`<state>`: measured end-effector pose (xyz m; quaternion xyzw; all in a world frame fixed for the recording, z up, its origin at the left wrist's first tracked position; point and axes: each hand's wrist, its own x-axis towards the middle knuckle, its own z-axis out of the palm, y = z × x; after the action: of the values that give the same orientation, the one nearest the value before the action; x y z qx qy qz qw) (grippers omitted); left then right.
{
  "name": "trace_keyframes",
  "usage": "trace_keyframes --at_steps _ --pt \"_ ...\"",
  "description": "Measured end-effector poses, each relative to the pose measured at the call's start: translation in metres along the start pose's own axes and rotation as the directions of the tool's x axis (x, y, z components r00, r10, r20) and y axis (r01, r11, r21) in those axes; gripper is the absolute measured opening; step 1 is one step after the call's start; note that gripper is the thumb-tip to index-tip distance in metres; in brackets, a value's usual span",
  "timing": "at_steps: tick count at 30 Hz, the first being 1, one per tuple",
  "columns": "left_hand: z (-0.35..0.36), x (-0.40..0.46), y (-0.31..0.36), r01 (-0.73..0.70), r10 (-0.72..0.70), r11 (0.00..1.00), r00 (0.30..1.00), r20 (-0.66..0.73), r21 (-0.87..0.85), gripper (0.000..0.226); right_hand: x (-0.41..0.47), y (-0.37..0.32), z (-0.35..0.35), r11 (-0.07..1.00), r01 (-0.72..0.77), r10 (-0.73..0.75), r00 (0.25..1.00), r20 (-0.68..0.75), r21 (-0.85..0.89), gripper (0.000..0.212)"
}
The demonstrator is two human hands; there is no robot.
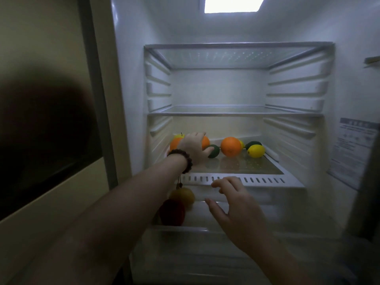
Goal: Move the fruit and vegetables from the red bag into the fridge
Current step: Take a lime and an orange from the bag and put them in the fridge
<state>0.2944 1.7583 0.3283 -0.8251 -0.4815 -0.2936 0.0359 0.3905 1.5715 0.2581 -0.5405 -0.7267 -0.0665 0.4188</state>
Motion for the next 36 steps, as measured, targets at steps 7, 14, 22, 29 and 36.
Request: trace_keyframes --at_steps 7,14,22,29,36 --pt "-0.048 -0.080 0.005 0.002 -0.004 1.000 0.995 -0.097 -0.024 0.063 -0.002 -0.006 -0.003 0.998 -0.008 0.009 1.000 0.012 -0.061 0.033" --pt "-0.081 -0.168 0.016 -0.033 0.048 0.996 0.982 -0.183 0.088 0.060 -0.005 -0.013 -0.006 0.976 -0.052 0.050 0.999 -0.016 -0.210 0.027" --pt "-0.062 -0.217 0.027 -0.025 0.036 0.997 0.989 -0.144 0.073 0.061 -0.045 -0.040 -0.031 0.954 -0.148 0.147 0.989 -0.024 -0.262 0.043" --pt "-0.037 -0.252 0.062 -0.133 0.141 0.988 0.985 -0.102 0.082 0.065 -0.099 -0.046 -0.068 0.880 -0.259 0.246 0.966 -0.084 -0.398 0.051" --pt "-0.027 -0.299 0.119 -0.229 0.229 0.973 0.972 -0.044 0.006 0.068 -0.170 -0.049 -0.111 0.817 -0.373 0.312 0.927 -0.207 -0.440 0.052"
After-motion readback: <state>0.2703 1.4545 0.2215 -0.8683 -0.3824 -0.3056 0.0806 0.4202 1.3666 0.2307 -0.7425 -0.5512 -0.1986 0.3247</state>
